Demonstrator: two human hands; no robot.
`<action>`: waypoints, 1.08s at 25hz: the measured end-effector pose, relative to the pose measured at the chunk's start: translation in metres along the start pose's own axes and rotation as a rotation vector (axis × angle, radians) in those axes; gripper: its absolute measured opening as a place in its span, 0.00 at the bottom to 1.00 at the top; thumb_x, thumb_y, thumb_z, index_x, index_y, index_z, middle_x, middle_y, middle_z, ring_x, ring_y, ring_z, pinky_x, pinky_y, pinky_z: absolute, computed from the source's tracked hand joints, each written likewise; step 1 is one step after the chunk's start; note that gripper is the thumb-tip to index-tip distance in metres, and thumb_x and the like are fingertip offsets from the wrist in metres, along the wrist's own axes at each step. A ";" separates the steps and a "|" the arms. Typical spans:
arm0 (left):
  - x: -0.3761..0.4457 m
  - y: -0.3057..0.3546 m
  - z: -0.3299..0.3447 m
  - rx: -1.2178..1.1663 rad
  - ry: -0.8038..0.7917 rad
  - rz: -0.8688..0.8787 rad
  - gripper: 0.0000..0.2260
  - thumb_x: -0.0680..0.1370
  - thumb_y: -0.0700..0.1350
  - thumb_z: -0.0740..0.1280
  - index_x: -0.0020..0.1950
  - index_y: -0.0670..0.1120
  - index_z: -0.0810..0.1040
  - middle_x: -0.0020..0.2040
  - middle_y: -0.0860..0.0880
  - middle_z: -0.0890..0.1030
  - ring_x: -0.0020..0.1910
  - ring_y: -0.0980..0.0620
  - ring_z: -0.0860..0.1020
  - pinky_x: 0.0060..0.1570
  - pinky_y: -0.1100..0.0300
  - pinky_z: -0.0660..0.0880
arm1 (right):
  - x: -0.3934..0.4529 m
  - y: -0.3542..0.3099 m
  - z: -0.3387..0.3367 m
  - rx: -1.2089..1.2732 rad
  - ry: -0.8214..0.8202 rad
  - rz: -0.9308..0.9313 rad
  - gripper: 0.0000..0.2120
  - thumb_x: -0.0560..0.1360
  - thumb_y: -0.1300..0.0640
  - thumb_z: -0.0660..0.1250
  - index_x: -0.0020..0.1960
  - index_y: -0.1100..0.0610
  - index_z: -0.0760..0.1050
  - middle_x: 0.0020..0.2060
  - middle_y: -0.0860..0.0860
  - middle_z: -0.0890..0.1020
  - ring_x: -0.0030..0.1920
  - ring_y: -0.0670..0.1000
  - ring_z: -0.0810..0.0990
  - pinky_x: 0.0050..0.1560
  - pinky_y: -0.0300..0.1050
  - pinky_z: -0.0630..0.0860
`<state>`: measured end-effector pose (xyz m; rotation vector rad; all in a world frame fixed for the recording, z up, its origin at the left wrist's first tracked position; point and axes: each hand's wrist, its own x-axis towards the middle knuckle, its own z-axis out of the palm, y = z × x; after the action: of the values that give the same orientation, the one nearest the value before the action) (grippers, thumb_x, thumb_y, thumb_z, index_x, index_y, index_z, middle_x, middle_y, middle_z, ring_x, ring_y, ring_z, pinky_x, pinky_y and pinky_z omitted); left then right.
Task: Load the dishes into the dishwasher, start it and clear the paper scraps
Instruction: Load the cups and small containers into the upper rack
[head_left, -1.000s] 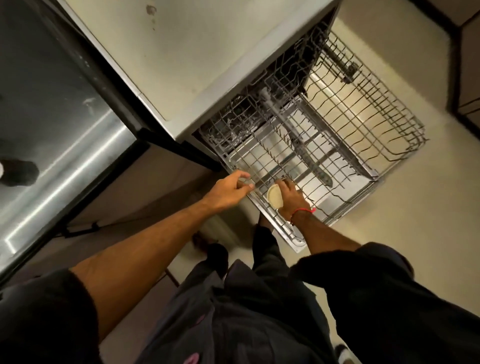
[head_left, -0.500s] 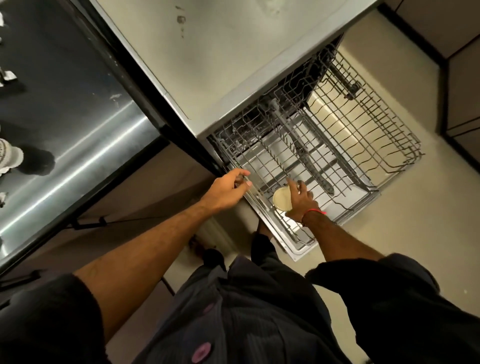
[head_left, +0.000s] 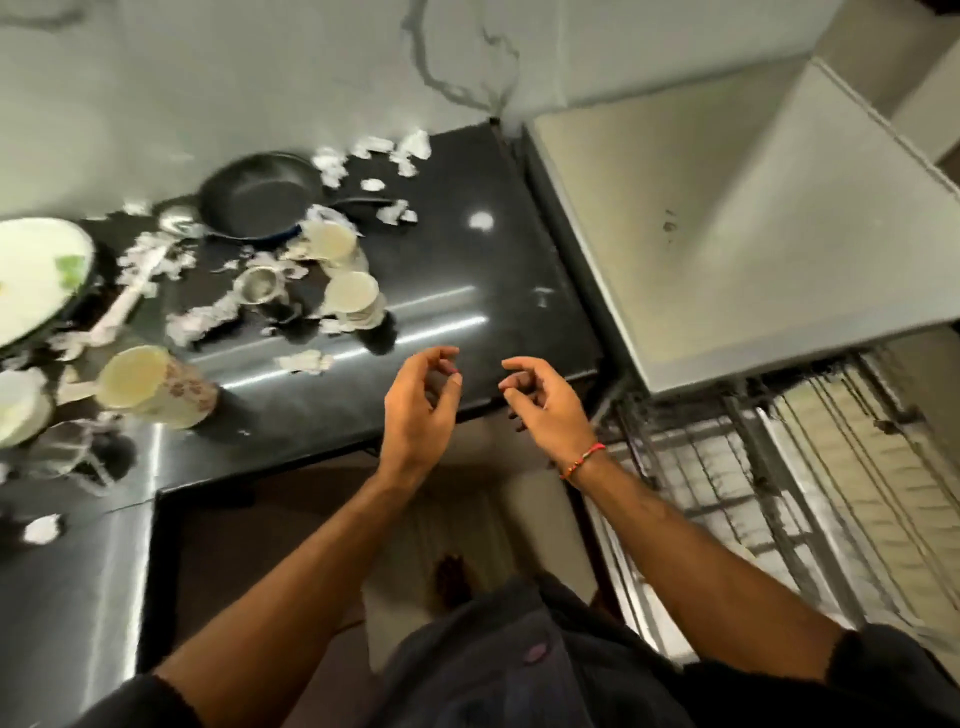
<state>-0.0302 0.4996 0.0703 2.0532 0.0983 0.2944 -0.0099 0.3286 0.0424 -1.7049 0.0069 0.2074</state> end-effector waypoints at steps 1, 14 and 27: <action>0.006 -0.009 -0.025 0.000 0.089 -0.012 0.11 0.78 0.38 0.70 0.60 0.48 0.79 0.48 0.49 0.80 0.42 0.50 0.79 0.43 0.56 0.78 | 0.008 -0.013 0.023 0.017 -0.067 0.003 0.18 0.76 0.65 0.66 0.56 0.43 0.75 0.47 0.51 0.81 0.41 0.51 0.79 0.41 0.45 0.77; 0.038 -0.127 -0.231 0.295 0.582 -0.497 0.40 0.71 0.54 0.77 0.76 0.53 0.58 0.79 0.42 0.55 0.76 0.36 0.56 0.72 0.32 0.59 | 0.011 -0.065 0.185 -0.015 -0.391 0.018 0.18 0.78 0.64 0.66 0.61 0.45 0.74 0.58 0.47 0.81 0.52 0.57 0.83 0.54 0.51 0.81; 0.035 -0.003 -0.128 -0.468 -0.035 -0.556 0.18 0.76 0.61 0.70 0.64 0.58 0.74 0.58 0.46 0.83 0.52 0.49 0.85 0.50 0.45 0.83 | -0.033 -0.068 0.071 -0.417 -0.259 -0.391 0.43 0.71 0.52 0.76 0.78 0.48 0.55 0.77 0.49 0.60 0.75 0.50 0.63 0.71 0.52 0.68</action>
<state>-0.0282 0.6176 0.1319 1.4924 0.5182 -0.0651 -0.0438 0.4042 0.1048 -2.0392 -0.5931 0.1406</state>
